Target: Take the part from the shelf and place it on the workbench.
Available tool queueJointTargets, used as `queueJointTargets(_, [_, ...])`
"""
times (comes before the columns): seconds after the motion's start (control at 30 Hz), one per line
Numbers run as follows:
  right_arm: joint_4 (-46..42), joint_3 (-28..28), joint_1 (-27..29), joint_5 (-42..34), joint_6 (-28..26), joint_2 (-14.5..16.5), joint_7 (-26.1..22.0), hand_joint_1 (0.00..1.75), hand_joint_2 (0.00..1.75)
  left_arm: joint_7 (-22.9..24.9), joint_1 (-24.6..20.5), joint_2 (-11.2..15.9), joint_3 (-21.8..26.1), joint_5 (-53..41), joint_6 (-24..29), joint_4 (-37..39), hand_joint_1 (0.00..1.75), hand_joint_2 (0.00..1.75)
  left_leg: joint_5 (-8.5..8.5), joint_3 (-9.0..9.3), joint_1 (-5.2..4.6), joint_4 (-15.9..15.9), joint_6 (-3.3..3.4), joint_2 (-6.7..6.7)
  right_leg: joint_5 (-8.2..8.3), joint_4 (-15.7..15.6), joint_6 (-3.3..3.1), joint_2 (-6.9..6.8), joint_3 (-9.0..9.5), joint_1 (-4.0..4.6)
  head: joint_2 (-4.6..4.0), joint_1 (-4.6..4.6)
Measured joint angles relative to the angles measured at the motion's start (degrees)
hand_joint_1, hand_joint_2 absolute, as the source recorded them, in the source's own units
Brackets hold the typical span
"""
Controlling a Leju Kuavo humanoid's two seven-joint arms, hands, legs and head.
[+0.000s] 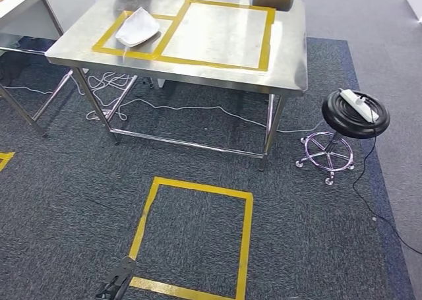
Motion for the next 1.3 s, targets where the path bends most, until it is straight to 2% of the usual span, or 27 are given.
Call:
queueJointTargets(0.07, [0.0,0.0,0.1,0.09,0.05,0.0,0.03,0.0,0.0,0.02,0.03,-0.09,0.0,-0.13,-0.27,0.02,0.0,0.0,0.61,0.08,0.31,-0.45,0.27,-0.03,-0.66,0.63,0.4,-0.1,-0.35,-0.01,0.0,0.03])
queueJointTargets(0.1, [0.0,0.0,0.17,0.12,0.05,-0.01,0.04,0.0,0.0,0.02,0.03,-0.16,0.0,-0.15,-0.39,0.03,0.0,0.0,0.95,0.1,0.54,-0.69,0.37,-0.08,-2.03,2.15,0.67,-0.15,-0.91,-0.02,0.0,0.09])
queueJointTargets(0.13, [0.0,0.0,0.23,0.14,0.04,-0.01,0.04,0.0,0.0,0.02,0.05,-0.25,0.0,-0.19,-0.48,0.05,0.0,0.0,1.21,0.07,0.74,-0.85,0.39,-0.13,-4.18,4.99,0.98,-0.18,-1.91,-0.11,0.0,0.15])
queueJointTargets(0.2, [0.0,0.0,0.29,0.15,0.04,-0.01,0.05,0.0,0.0,0.02,0.18,-0.35,0.0,-0.27,-0.59,0.08,0.0,0.0,1.48,-0.3,0.88,-0.89,0.28,-0.32,-9.15,12.9,1.54,-0.2,-4.44,-0.44,0.0,0.22])
queueJointTargets(0.23, [0.0,-0.01,0.33,0.15,0.04,-0.01,0.05,0.0,0.0,0.02,0.27,-0.38,0.0,-0.3,-0.66,0.1,0.0,0.0,1.64,-0.54,0.94,-0.88,0.09,-0.48,-10.71,15.86,1.75,-0.21,-5.17,-0.64,0.0,0.22])
queueJointTargets(0.27, [0.0,-0.01,0.37,0.15,0.03,-0.01,0.05,0.0,0.0,0.02,0.35,-0.39,0.0,-0.32,-0.76,0.11,0.0,0.0,1.82,-0.79,1.02,-0.87,-0.13,-0.69,-11.22,16.72,1.9,-0.21,-4.87,-0.83,0.0,0.2])
queueJointTargets(0.3, [0.0,-0.02,0.42,0.15,0.03,-0.01,0.05,0.0,0.0,0.03,0.41,-0.4,0.0,-0.33,-0.87,0.13,0.0,0.0,2.03,-1.04,1.14,-0.85,-0.39,-0.99,-10.74,15.13,2.03,-0.18,-3.32,-1.03,0.0,0.2])
queueJointTargets(0.37, [0.0,-0.02,0.41,0.15,0.02,0.0,0.05,0.0,0.0,0.02,0.43,-0.43,0.0,-0.35,-1.1,0.13,0.0,0.0,2.47,-1.42,1.47,-0.79,-1.05,-1.73,-8.71,7.12,2.39,0.52,2.39,-1.5,0.0,0.2])
queueJointTargets(0.4, [0.0,-0.02,0.35,0.15,0.01,0.02,0.04,0.0,0.0,0.03,0.42,-0.42,0.0,-0.35,-1.16,0.13,0.0,0.0,2.65,-1.52,1.53,-0.79,-1.47,-2.14,-7.98,3.57,2.27,1.11,4.72,-1.54,0.0,0.2])
queueJointTargets(0.43, [0.0,-0.02,0.29,0.16,0.0,0.04,0.03,0.0,0.0,0.02,0.39,-0.41,0.0,-0.35,-1.2,0.13,0.0,0.0,2.84,-1.53,1.56,-0.86,-1.91,-2.47,-7.6,1.38,1.89,1.52,6.13,-1.47,0.01,0.08])
queueJointTargets(0.47, [0.0,-0.02,0.25,0.16,-0.03,0.06,0.03,0.0,0.0,0.03,0.37,-0.41,0.0,-0.36,-1.21,0.13,0.0,0.0,3.0,-1.5,1.59,-1.02,-2.32,-2.74,-7.57,0.71,1.33,1.72,6.51,-1.24,0.01,0.01])
queueJointTargets(0.53, [0.0,-0.03,0.25,0.17,-0.07,0.04,0.05,0.0,0.0,0.03,0.48,-0.49,0.0,-0.36,-1.2,0.14,0.0,0.0,3.36,-1.45,1.83,-1.43,-3.09,-3.13,-7.08,0.71,-0.13,1.11,6.44,-0.78,0.01,-0.16])
queueJointTargets(0.6, [0.0,-0.04,0.25,0.17,-0.1,0.02,0.05,0.0,0.0,0.03,0.73,-0.57,0.0,-0.36,-1.21,0.16,0.0,0.0,1.95,-2.3,1.96,0.17,-3.34,-2.2,-6.48,0.5,-1.25,0.38,6.35,-0.62,0.01,-0.28])
queueJointTargets(0.63, [0.0,-0.04,0.29,0.17,-0.1,0.02,0.05,0.0,0.0,0.04,0.76,-0.63,0.0,-0.37,-1.21,0.17,0.0,0.0,0.07,-3.48,1.86,2.79,-3.26,-1.51,-6.17,0.38,-1.69,-0.08,6.2,-0.58,0.01,-0.43])
queueJointTargets(0.7, [0.0,-0.06,0.46,0.17,-0.13,0.02,0.07,0.0,0.0,0.04,0.73,-0.8,0.0,-0.37,-1.24,0.18,0.0,0.0,-4.56,-6.76,1.55,10.44,-2.99,-0.71,-5.89,0.39,-2.13,-1.05,5.69,-0.29,0.01,-0.74])
queueJointTargets(0.73, [0.0,-0.07,0.53,0.17,-0.13,0.02,0.09,0.0,0.0,0.04,0.75,-0.89,0.0,-0.37,-1.26,0.19,0.0,0.0,-6.02,-8.03,1.46,13.73,-2.89,-0.68,-5.82,0.39,-2.21,-1.57,5.48,-0.12,0.0,-0.76])
queueJointTargets(0.77, [0.0,-0.09,0.59,0.15,-0.13,0.02,0.11,0.0,0.0,0.04,0.82,-0.93,0.0,-0.37,-1.28,0.19,0.0,0.0,-6.4,-8.39,1.38,15.27,-2.78,-0.66,-5.78,0.4,-2.26,-2.08,5.34,0.03,0.0,-0.76])
queueJointTargets(0.8, [0.0,-0.1,0.63,0.13,-0.13,0.02,0.17,0.0,0.0,0.04,0.9,-0.95,0.0,-0.37,-1.33,0.2,0.0,0.0,-5.78,-7.66,1.3,14.73,-2.64,-0.54,-5.76,0.41,-2.25,-2.6,5.26,0.14,0.0,-0.75])
queueJointTargets(0.83, [0.0,-0.12,0.67,0.11,-0.12,0.02,0.22,0.0,0.0,0.04,0.94,-0.95,0.0,-0.37,-1.38,0.2,0.0,0.0,-4.33,-5.81,1.21,11.99,-2.48,-0.18,-5.76,0.42,-2.21,-3.08,5.27,0.2,0.0,-0.75])
queueJointTargets(0.9, [0.0,-0.15,0.71,0.07,-0.11,0.02,0.31,0.0,0.0,0.04,0.82,-0.98,0.0,-0.38,-1.47,0.2,0.0,0.0,-1.6,-1.25,0.95,4.53,-2.17,1.84,-5.92,0.7,-1.85,-3.92,5.32,0.42,0.0,-0.82])
queueJointTargets(0.97, [0.0,-0.17,0.75,0.03,-0.13,0.02,0.35,0.0,0.0,0.04,0.61,-1.09,0.0,-0.41,-1.52,0.2,0.0,0.0,-0.74,0.92,0.68,0.54,-1.74,3.19,-6.12,0.97,-1.27,-4.72,5.32,0.73,0.0,-0.65])
queueJointTargets(1.03, [0.0,-0.18,0.77,0.01,-0.13,0.02,0.39,0.0,0.0,0.04,0.7,-1.18,0.0,-0.44,-1.55,0.2,0.0,0.0,-0.64,0.92,0.54,0.06,-1.13,2.45,-6.21,0.95,-0.71,-5.51,5.43,0.71,0.0,-0.41])
queueJointTargets(1.1, [0.0,-0.19,0.76,0.0,-0.13,0.02,0.39,0.0,0.0,0.04,0.88,-1.15,0.01,-0.44,-1.54,0.2,0.0,0.0,-0.42,0.85,0.66,-0.06,-0.5,1.53,-7.31,2.2,0.06,-4.35,4.98,0.39,0.0,-0.29])
queueJointTargets(1.17, [0.0,-0.2,0.85,0.0,-0.14,0.02,0.39,0.0,0.0,0.04,0.79,-1.16,0.02,-0.44,-1.54,0.2,0.0,0.0,-0.22,0.73,0.84,-0.12,-0.04,0.57,-10.65,7.86,0.74,-2.02,2.52,0.11,0.0,-0.14])
queueJointTargets(1.23, [0.0,-0.2,1.0,0.0,-0.14,0.02,0.4,0.0,0.0,0.04,0.75,-1.2,0.02,-0.44,-1.55,0.2,0.0,0.0,-0.16,0.58,0.85,-0.12,0.13,-0.52,-14.0,15.54,1.02,-1.09,-1.0,0.02,0.0,-0.1])
queueJointTargets(1.27, [0.0,-0.2,1.05,0.0,-0.14,0.02,0.41,0.0,0.0,0.04,0.81,-1.2,0.02,-0.44,-1.55,0.2,0.0,0.0,-0.14,0.56,0.85,-0.12,0.12,-1.06,-14.37,17.49,1.07,-1.0,-1.97,-0.01,0.0,-0.1])
queueJointTargets(1.3, [0.0,-0.2,1.07,0.0,-0.14,0.02,0.42,0.0,0.0,0.04,0.88,-1.19,0.02,-0.44,-1.55,0.2,0.0,0.0,-0.11,0.57,0.86,-0.11,0.08,-1.62,-13.63,17.27,1.07,-0.95,-1.9,-0.08,0.0,-0.11])
